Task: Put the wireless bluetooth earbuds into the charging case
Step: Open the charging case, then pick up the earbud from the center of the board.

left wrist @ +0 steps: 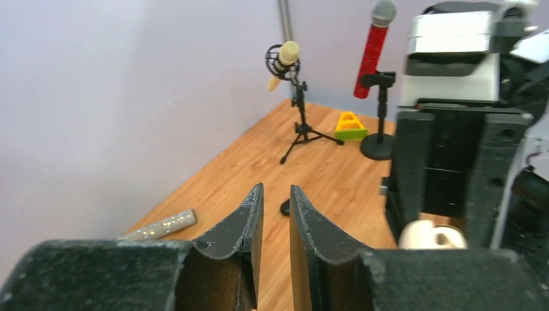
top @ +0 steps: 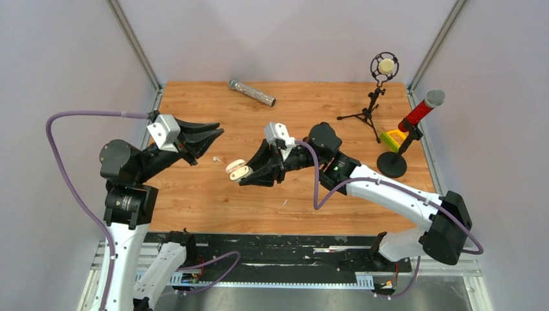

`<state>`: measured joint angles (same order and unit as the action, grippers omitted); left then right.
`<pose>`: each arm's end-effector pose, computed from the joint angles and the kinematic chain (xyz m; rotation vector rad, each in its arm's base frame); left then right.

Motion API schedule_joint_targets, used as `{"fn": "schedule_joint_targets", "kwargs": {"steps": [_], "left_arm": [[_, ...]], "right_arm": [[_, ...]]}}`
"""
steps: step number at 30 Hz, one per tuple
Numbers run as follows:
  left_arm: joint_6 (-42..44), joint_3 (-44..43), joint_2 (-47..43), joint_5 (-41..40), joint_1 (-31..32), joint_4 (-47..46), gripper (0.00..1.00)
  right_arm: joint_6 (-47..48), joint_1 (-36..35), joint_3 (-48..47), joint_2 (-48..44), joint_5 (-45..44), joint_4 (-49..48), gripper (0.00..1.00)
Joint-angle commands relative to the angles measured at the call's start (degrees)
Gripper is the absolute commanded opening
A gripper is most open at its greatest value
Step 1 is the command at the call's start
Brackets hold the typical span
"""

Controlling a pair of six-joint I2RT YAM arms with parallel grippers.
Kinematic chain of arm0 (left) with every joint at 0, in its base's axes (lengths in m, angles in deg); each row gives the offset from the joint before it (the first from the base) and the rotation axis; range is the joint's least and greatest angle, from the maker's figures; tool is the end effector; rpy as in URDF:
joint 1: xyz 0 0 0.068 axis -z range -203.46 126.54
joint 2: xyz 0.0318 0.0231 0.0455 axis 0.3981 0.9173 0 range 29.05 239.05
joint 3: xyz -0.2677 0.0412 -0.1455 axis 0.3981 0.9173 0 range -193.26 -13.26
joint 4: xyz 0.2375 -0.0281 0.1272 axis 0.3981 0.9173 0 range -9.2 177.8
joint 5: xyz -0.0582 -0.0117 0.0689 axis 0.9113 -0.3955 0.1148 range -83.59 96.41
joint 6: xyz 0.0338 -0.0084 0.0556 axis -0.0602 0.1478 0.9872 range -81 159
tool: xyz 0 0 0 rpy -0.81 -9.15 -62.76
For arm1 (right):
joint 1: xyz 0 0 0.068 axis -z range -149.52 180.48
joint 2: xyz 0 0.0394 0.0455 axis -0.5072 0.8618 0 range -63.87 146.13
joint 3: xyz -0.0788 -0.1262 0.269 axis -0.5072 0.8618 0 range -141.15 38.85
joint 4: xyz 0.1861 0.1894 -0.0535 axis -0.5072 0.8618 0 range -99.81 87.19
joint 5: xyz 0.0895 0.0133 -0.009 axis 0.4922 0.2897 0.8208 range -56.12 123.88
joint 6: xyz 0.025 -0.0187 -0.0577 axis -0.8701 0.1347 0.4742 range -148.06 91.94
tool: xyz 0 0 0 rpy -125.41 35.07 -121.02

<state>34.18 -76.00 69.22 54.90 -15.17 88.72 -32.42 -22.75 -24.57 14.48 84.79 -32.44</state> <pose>0.1014 -0.0539 0.4875 0.7648 1.2243 -0.7422 0.1636 0.2859 0.4135 -1.3306 1.0021 1.4165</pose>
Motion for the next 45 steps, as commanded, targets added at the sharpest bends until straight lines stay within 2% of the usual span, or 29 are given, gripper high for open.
{"fn": "schedule_joint_targets", "kwargs": {"steps": [1, 5, 11, 17, 23, 24, 27, 28, 38, 45], "left_arm": [[4.7, -1.7, 0.8, -6.0, -0.3, 0.6, 0.27], [6.9, -1.6, 0.7, -5.7, -0.3, 2.5, 0.3], [8.5, -3.2, -0.3, -6.3, -1.2, 8.4, 0.46], [1.6, -3.3, -1.8, 4.8, -3.6, 9.8, 0.52], [-9.7, -0.1, -2.7, 14.4, -3.7, 1.0, 0.62], [-11.1, 1.6, -2.9, 16.0, -3.7, -3.9, 0.63], [-24.0, 6.6, -3.7, 17.4, -3.6, -17.5, 0.7], [-25.8, 7.0, -3.7, 17.1, -3.4, -21.4, 0.71], [-31.0, 7.7, -1.1, 10.0, 4.8, -28.7, 0.74], [-34.2, 10.3, -0.3, 5.5, 5.9, -29.3, 0.68]], "right_arm": [[-0.3, -0.6, 0.3, -3.4, 3.6, -0.6, 0.0], [-1.4, -0.5, 0.6, -3.4, 2.4, -1.2, 0.0], [-5.1, 1.5, 0.5, -3.1, -1.3, -2.9, 0.0], [-14.2, 7.1, 3.4, -5.4, -2.6, -15.5, 0.0], [-15.3, 7.8, 5.2, -8.1, -5.2, -22.2, 0.0], [-15.5, 7.9, 5.5, -8.4, -5.6, -23.3, 0.0], [-16.5, 7.8, 5.5, -8.8, -6.3, -26.7, 0.0], [-17.5, 7.9, 5.6, -8.7, -6.1, -28.1, 0.0], [-21.6, 7.7, 3.0, -4.6, -5.1, -34.4, 0.0], [-22.9, 7.4, 1.3, -2.3, -4.7, -34.5, 0.0]]}}
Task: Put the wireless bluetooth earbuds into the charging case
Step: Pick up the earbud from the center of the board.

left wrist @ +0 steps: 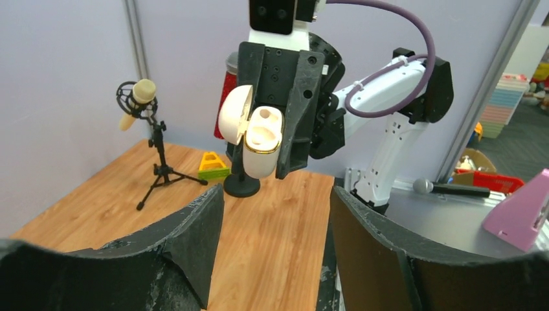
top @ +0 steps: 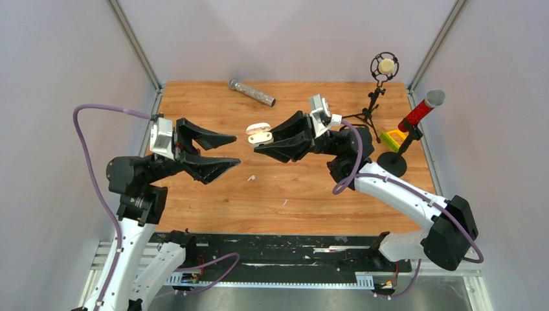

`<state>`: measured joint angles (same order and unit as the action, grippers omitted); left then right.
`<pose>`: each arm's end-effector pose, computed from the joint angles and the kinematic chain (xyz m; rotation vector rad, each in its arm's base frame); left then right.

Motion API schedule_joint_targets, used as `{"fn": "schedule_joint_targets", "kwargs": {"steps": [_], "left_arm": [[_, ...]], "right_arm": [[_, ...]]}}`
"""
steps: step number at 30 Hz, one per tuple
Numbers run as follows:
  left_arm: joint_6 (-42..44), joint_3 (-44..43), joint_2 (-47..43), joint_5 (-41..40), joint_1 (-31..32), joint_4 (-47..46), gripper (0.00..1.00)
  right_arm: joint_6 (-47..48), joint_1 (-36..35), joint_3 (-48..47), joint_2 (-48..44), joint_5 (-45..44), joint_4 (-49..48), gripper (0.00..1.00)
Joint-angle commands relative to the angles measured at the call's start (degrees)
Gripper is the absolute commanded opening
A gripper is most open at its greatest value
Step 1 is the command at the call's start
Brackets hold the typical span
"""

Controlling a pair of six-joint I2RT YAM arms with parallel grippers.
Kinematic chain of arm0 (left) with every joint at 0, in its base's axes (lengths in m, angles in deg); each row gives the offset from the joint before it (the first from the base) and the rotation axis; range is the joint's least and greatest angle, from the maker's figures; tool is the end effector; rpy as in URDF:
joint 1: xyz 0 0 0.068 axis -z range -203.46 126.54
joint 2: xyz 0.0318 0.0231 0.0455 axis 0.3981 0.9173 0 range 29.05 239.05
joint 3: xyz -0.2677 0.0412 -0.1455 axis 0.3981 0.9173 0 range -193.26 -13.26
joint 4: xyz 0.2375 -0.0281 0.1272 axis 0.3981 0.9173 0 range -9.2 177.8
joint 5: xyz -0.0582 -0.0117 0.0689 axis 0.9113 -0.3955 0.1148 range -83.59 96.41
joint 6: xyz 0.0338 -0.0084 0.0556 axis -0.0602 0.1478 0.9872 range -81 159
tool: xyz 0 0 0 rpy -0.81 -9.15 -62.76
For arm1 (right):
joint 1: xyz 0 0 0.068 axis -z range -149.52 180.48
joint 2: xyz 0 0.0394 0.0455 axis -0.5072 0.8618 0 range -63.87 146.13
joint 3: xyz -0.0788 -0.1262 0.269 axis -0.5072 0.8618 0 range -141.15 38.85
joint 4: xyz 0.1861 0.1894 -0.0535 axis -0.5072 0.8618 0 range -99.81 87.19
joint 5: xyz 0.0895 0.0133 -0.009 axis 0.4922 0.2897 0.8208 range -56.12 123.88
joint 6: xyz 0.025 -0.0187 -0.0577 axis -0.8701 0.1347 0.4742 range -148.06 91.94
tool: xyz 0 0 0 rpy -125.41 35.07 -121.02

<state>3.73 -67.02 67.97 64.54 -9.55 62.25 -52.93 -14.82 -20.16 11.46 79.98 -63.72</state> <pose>0.0890 -0.0673 0.4809 0.7951 1.1260 -1.2259 0.1794 0.2343 0.4563 -0.9782 0.7904 1.4422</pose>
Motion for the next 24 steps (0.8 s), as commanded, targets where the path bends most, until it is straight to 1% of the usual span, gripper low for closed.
{"fn": "schedule_joint_targets", "kwargs": {"steps": [1, 2, 4, 7, 9, 12, 19, 21, 23, 24], "left_arm": [[-4.4, 1.2, 1.5, -4.8, 0.3, -2.8, 0.67], [-4.5, 1.0, 1.7, -6.9, 0.3, -2.0, 0.68], [-3.7, 0.0, 2.4, -10.3, 0.2, -0.6, 0.72], [-2.9, -1.2, 3.1, -8.9, 0.2, -2.1, 0.81], [-3.8, -2.1, 3.6, -8.2, 0.2, -2.0, 0.84], [-3.4, -2.7, 4.0, -8.0, 0.2, -0.8, 0.85], [-3.3, -3.4, 4.4, -6.2, 0.6, -0.1, 0.79], [-3.2, -3.7, 4.6, -6.5, 0.7, 0.1, 0.75], [-3.1, -3.9, 4.7, -6.9, 0.7, 0.2, 0.7], [-2.8, -3.9, 4.8, -7.0, 0.7, 0.3, 0.64]], "right_arm": [[-2.5, -0.6, -3.4, 1.0, 0.4, -3.2, 0.0], [-2.6, -0.8, -3.6, 1.2, 0.7, -2.9, 0.0], [-2.6, -0.9, -3.9, 1.5, 1.3, -2.1, 0.0], [-2.2, -1.0, -3.8, 1.6, 2.1, -0.8, 0.0], [-1.8, -1.1, -3.8, 1.8, 2.8, 0.3, 0.0], [-1.8, -1.4, -4.0, 2.5, 3.7, 1.0, 0.0], [-2.0, -2.0, -5.4, 4.8, 4.6, 1.0, 0.0], [-2.1, -2.2, -6.1, 5.5, 5.2, 1.1, 0.0], [-2.2, -2.6, -6.8, 6.3, 6.0, 1.1, 0.0], [-2.1, -2.7, -7.2, 6.7, 6.3, 1.4, 0.0]]}}
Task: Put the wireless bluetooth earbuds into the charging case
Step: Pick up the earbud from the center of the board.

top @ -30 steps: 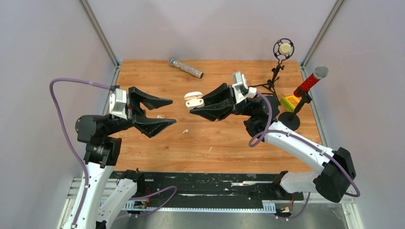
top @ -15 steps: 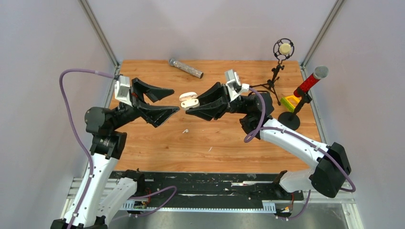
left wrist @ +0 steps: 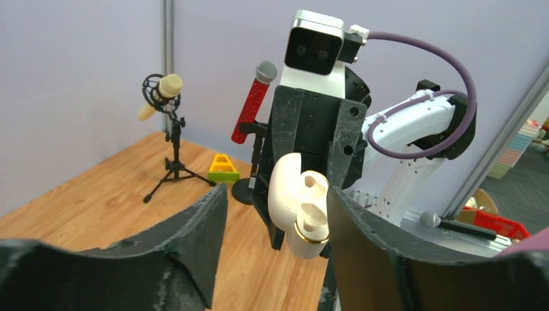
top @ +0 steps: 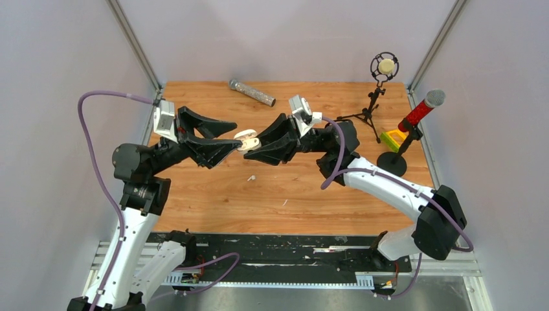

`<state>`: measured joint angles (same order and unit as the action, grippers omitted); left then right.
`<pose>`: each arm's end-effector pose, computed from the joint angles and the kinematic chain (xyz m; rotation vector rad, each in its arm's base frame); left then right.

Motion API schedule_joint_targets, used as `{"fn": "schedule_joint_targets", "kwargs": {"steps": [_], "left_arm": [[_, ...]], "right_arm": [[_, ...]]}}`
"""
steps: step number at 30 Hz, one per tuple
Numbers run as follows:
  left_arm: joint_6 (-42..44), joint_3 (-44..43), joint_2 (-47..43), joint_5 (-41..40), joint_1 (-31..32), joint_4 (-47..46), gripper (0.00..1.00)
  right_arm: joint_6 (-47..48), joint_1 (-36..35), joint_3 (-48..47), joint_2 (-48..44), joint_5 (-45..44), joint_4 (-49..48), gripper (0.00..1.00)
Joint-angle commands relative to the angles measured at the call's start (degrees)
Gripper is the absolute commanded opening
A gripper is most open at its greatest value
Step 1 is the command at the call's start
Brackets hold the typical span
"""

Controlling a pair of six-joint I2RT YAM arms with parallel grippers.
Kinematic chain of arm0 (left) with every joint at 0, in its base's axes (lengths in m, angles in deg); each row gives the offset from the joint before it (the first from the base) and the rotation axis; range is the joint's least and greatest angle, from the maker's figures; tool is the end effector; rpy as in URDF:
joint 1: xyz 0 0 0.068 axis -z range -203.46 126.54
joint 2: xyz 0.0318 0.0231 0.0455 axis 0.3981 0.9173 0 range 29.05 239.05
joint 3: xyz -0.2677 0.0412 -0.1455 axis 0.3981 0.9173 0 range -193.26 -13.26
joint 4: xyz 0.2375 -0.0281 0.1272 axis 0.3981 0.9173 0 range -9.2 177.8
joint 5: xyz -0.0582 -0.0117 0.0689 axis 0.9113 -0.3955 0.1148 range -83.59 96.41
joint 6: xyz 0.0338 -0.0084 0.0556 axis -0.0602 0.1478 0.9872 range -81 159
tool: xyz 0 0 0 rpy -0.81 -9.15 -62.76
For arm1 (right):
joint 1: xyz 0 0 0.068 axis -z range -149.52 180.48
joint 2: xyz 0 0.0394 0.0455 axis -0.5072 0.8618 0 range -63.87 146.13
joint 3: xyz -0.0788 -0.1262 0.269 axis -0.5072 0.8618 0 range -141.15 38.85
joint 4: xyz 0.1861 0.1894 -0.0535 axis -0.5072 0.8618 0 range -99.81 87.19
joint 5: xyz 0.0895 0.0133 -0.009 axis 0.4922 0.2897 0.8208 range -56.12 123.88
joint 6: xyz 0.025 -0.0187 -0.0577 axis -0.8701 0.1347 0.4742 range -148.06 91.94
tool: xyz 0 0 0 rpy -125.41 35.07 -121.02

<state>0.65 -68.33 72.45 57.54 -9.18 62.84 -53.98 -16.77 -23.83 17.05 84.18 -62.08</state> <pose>0.1183 -0.0717 0.4824 0.6258 1.2072 -1.2507 0.1896 0.2637 0.4464 -1.0715 0.8332 1.5242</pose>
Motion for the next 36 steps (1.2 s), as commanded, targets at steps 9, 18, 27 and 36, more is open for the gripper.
{"fn": "schedule_joint_targets", "kwargs": {"steps": [9, 18, 27, 36], "left_arm": [[2.6, -2.1, 0.0, -0.2, 0.3, 1.7, 0.46], [2.7, -1.9, 0.1, 0.9, 0.3, 2.1, 0.37], [2.6, -1.7, 0.4, 2.5, 0.3, 2.9, 0.35], [3.9, -1.7, 0.2, 3.2, 0.3, 2.7, 0.02]], "right_arm": [[-0.7, -1.4, -4.2, 1.9, 2.6, 0.1, 0.0], [0.1, -1.6, -4.5, 2.3, 2.9, 0.2, 0.0], [1.5, -1.7, -4.6, 2.1, 2.6, 0.3, 0.0], [3.6, -1.7, -5.1, 2.2, 2.9, 2.1, 0.0]]}}
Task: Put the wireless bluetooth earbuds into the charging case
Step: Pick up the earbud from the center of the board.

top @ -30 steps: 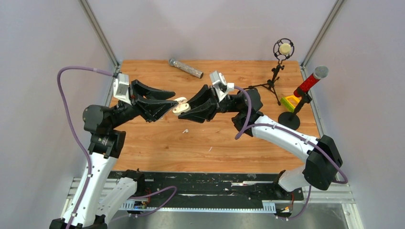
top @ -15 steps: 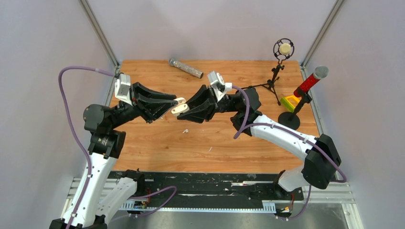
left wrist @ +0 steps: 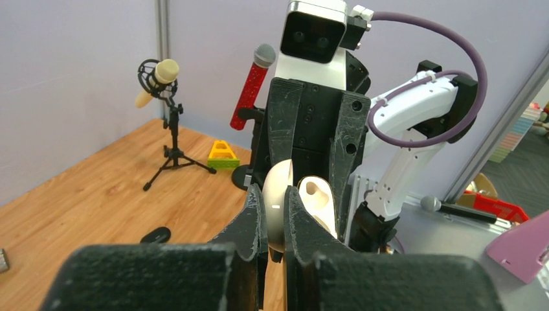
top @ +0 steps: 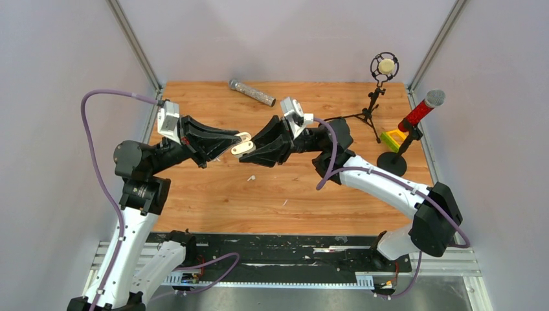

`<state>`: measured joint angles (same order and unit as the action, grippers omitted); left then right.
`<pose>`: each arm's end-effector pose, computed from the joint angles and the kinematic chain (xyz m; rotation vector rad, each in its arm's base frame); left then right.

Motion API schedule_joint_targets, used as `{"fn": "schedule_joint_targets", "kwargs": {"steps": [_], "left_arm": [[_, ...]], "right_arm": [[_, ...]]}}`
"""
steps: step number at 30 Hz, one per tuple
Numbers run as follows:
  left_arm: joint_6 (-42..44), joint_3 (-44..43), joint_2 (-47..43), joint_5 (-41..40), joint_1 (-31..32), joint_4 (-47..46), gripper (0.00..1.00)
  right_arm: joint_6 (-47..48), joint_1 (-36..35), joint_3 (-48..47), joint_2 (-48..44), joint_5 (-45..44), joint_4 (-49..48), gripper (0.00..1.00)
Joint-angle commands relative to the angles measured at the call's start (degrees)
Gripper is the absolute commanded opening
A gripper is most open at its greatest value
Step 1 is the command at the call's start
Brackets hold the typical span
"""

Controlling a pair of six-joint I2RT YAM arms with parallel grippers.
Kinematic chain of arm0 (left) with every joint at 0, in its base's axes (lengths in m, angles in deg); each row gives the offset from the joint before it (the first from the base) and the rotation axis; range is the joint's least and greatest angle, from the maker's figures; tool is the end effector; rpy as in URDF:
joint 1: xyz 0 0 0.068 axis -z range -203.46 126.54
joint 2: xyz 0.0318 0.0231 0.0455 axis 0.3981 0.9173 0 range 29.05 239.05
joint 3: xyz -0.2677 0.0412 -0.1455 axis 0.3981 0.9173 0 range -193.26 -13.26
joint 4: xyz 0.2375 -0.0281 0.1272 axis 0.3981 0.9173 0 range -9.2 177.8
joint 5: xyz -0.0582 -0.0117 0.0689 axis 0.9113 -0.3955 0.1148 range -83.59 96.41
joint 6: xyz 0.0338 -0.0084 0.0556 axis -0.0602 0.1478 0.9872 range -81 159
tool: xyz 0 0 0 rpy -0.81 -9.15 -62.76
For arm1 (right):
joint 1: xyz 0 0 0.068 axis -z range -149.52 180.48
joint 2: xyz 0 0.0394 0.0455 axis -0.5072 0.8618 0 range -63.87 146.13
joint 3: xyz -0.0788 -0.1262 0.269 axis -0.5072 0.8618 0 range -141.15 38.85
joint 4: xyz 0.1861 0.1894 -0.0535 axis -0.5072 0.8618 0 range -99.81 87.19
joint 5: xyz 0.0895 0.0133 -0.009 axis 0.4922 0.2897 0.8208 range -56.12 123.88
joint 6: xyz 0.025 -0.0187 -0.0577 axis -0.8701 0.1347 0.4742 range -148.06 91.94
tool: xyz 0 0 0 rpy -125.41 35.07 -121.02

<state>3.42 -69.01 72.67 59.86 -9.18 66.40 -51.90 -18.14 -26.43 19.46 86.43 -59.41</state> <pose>0.1191 -0.0732 0.4794 0.6732 1.2396 -1.2450 0.1914 0.2793 0.4443 -1.1381 0.8324 1.5378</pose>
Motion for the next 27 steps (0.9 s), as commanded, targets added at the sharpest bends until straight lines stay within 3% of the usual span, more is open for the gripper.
{"fn": "schedule_joint_targets", "kwargs": {"steps": [1, 3, 8, 11, 14, 17, 21, 27], "left_arm": [[1.3, -1.1, 0.0, 1.0, 0.3, -0.7, 0.0], [2.2, -1.2, -0.1, 1.1, 0.3, -0.5, 0.0], [8.0, -2.0, -0.8, 1.7, 0.3, 1.6, 0.0], [13.8, -2.9, -1.6, 1.9, 0.3, 7.5, 0.0], [27.2, -4.0, -2.8, -1.2, 0.3, 19.3, 0.0], [41.9, -3.4, -5.5, -7.6, 0.3, 27.0, 0.0], [53.3, -1.7, -9.1, -15.7, 0.3, 30.4, 0.0], [60.4, 5.3, -17.3, -24.4, 0.3, 30.6, 0.0]], "right_arm": [[1.8, -0.3, -2.4, -0.1, 0.9, -0.5, 0.0], [2.6, -0.2, -2.5, 0.3, 1.7, 0.4, 0.01], [4.8, 0.6, -3.2, 1.9, 2.7, 5.0, 0.43], [4.7, 1.7, -2.5, 2.2, 2.5, 6.3, 0.58], [5.2, 3.1, -1.4, 1.8, 2.1, 9.2, 0.69], [7.3, 4.3, -0.2, 1.2, 0.4, 14.3, 0.77], [10.7, 5.8, -1.4, 2.1, -3.7, 27.6, 0.8], [10.2, 6.3, -3.2, 6.4, -24.4, 43.6, 0.71]]}}
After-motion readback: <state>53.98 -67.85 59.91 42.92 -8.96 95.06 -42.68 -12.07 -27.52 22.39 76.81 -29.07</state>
